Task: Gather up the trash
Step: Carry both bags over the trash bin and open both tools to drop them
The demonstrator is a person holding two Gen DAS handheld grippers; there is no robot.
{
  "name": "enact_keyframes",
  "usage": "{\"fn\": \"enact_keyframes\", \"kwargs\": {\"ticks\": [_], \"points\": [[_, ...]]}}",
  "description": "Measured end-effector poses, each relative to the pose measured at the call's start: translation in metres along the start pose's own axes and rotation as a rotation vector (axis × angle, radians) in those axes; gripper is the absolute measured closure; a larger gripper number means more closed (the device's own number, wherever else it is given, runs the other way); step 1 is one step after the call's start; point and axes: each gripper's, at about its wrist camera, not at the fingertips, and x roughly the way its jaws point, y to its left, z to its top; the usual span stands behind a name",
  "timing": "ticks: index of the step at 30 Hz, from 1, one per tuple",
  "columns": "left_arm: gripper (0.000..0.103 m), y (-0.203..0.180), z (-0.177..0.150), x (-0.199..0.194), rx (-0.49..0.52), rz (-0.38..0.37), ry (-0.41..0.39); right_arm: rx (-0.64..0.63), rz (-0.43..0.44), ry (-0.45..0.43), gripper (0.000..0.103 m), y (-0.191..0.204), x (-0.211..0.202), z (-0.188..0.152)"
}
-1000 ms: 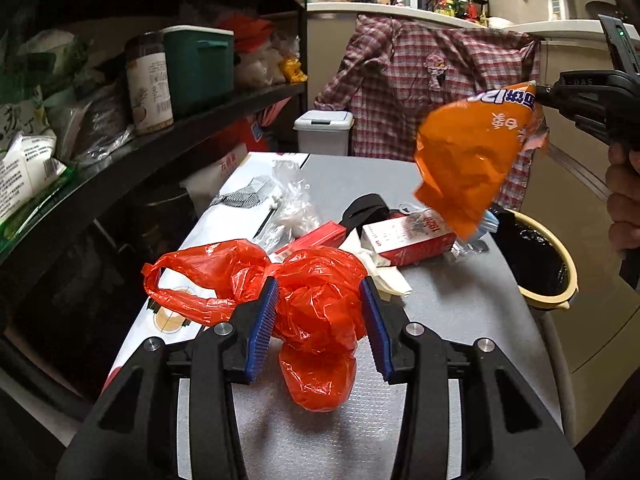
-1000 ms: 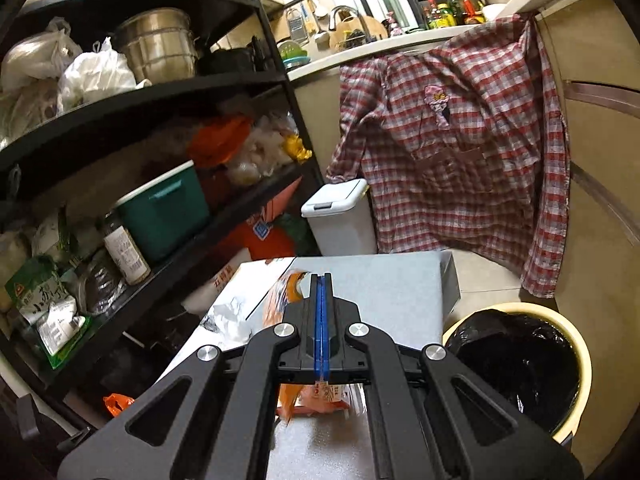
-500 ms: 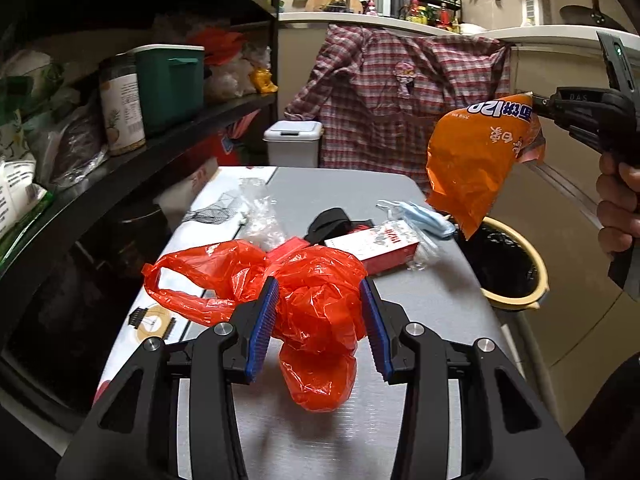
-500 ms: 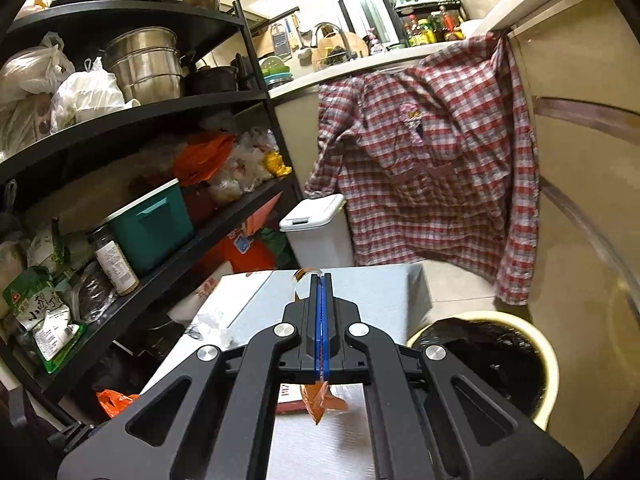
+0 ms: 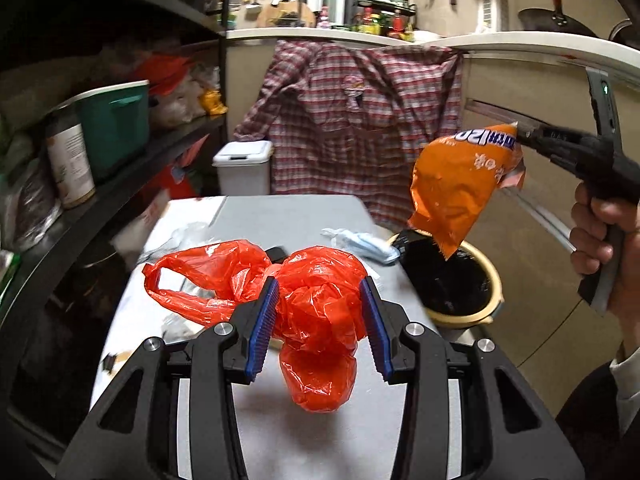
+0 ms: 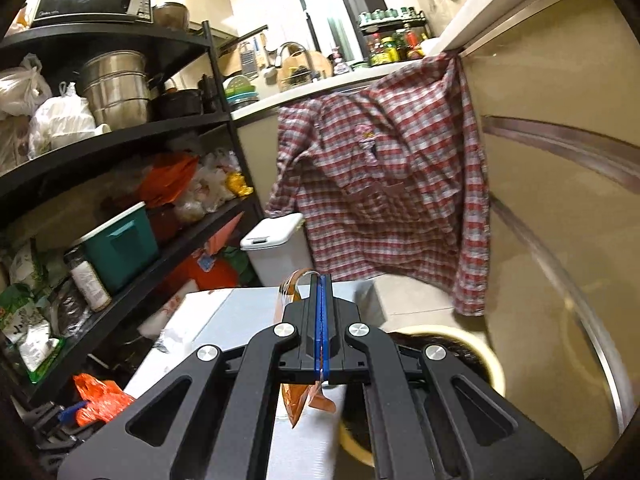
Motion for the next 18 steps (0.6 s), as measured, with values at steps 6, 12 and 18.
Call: {"fn": "enact_keyframes", "kwargs": {"ticks": [6, 12, 18], "points": [[0.062, -0.028, 0.023, 0.021, 0.042, -0.073, 0.006, -0.004, -0.090, 0.010, 0.103, -0.032, -0.002, 0.003], [0.062, -0.063, 0.047, 0.052, 0.097, -0.156, 0.024, -0.019, -0.171, 0.030, 0.103, -0.061, 0.002, 0.001], [0.062, -0.089, 0.068, 0.081, 0.108, -0.234, 0.052, -0.022, -0.212, 0.051, 0.103, -0.076, 0.012, -0.005]]}}
